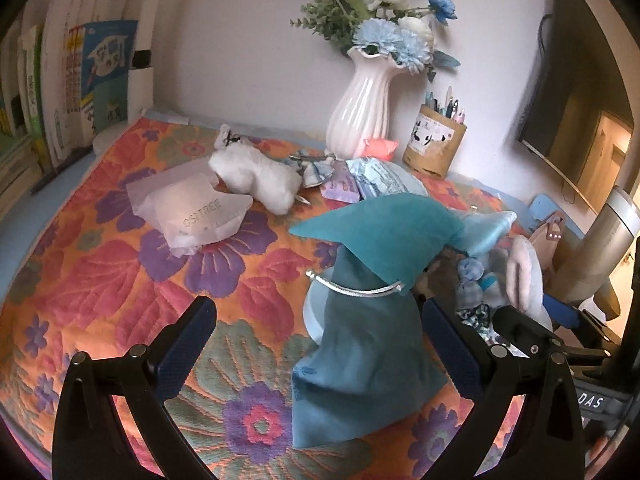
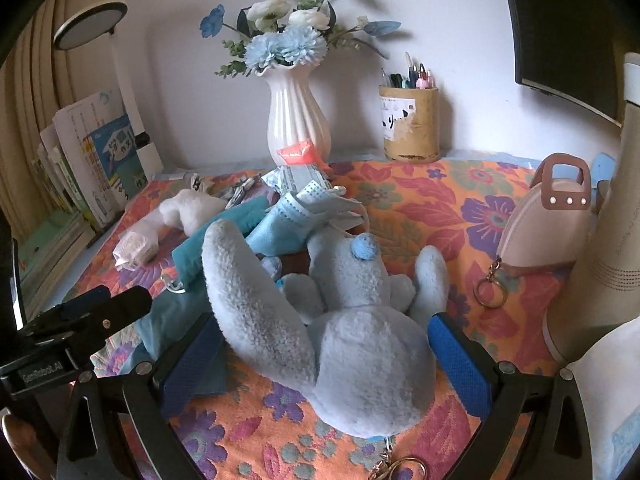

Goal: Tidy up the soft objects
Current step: 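Move the left tool to the teal cloth bag while the right tool approaches the light blue plush bunny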

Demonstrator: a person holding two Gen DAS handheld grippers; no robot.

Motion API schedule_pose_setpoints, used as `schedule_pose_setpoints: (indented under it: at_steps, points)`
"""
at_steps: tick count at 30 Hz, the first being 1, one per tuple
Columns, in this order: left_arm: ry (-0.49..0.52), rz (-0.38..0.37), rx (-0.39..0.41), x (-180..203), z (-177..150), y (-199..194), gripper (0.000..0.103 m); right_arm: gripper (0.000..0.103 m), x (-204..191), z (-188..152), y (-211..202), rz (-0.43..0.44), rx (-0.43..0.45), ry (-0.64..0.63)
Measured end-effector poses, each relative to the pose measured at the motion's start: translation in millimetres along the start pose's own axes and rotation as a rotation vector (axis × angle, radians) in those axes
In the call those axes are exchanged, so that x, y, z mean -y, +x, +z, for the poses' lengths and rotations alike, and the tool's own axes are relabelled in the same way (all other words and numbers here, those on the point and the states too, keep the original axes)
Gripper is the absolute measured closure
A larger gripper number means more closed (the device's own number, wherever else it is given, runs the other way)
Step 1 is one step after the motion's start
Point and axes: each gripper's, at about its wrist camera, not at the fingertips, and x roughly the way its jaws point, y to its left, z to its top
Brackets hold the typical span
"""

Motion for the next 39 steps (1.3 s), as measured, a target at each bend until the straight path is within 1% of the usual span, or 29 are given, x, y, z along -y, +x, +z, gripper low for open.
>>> schedule_pose_setpoints:
  at_steps: [3,9,39]
  points:
    - [0.007,-0.001,0.007,0.9,-0.1,-1.8,0.001,0.000,-2.9,-0.8,-0.4,-0.007,0.001,-0.015]
    - [-0.001,-0.007,-0.002,-1.4,1.2,-0.4,0.001,0.000,-5.5,-0.6,0.0,-0.018,-0.001,-0.035]
    - [-0.009,-0.009,-0.017,-2.9,0.3,3.0,0.001,0.000,-1.0,-0.1,2.8,-0.004,-0.014,-0.016]
